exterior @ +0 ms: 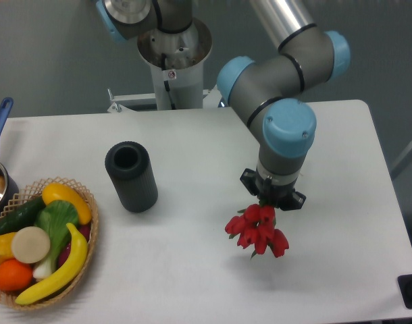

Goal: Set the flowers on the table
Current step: 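Move the gripper holding the red tulips toward the black container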

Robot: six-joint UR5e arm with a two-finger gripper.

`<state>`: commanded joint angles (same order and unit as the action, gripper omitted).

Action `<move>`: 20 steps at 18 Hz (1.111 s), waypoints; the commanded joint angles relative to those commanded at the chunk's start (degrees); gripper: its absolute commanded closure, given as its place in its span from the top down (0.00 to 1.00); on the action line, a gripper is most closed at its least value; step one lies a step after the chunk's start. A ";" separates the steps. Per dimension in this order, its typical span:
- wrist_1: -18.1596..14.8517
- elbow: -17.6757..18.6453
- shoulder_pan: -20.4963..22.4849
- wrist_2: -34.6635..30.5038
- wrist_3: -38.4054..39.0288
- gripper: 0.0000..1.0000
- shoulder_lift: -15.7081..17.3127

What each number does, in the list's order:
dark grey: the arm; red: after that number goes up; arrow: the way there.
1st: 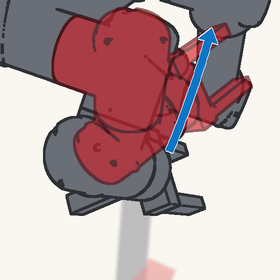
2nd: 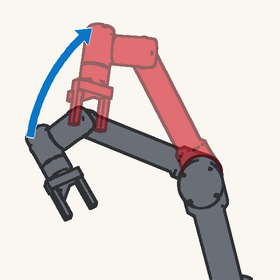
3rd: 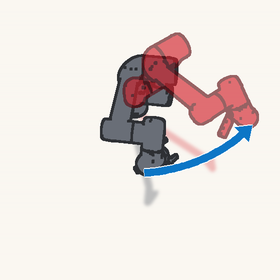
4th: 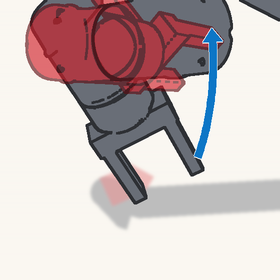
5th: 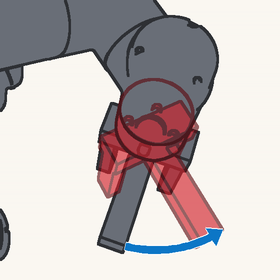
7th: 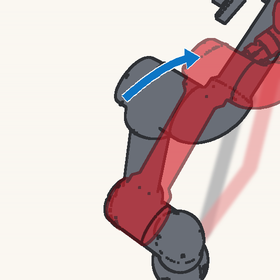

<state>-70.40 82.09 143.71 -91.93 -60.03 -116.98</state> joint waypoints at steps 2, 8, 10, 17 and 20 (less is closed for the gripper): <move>0.00 -0.35 -0.53 -0.09 0.00 0.24 -0.35; -0.09 -0.27 -1.15 0.00 2.19 0.27 -1.15; 0.00 0.08 -1.41 0.26 2.20 0.27 -1.32; 0.44 1.14 -3.08 0.53 2.20 0.28 -1.76; 4.12 3.42 -3.08 0.53 2.28 0.29 -1.76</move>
<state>-66.28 85.51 140.63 -91.41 -57.75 -118.74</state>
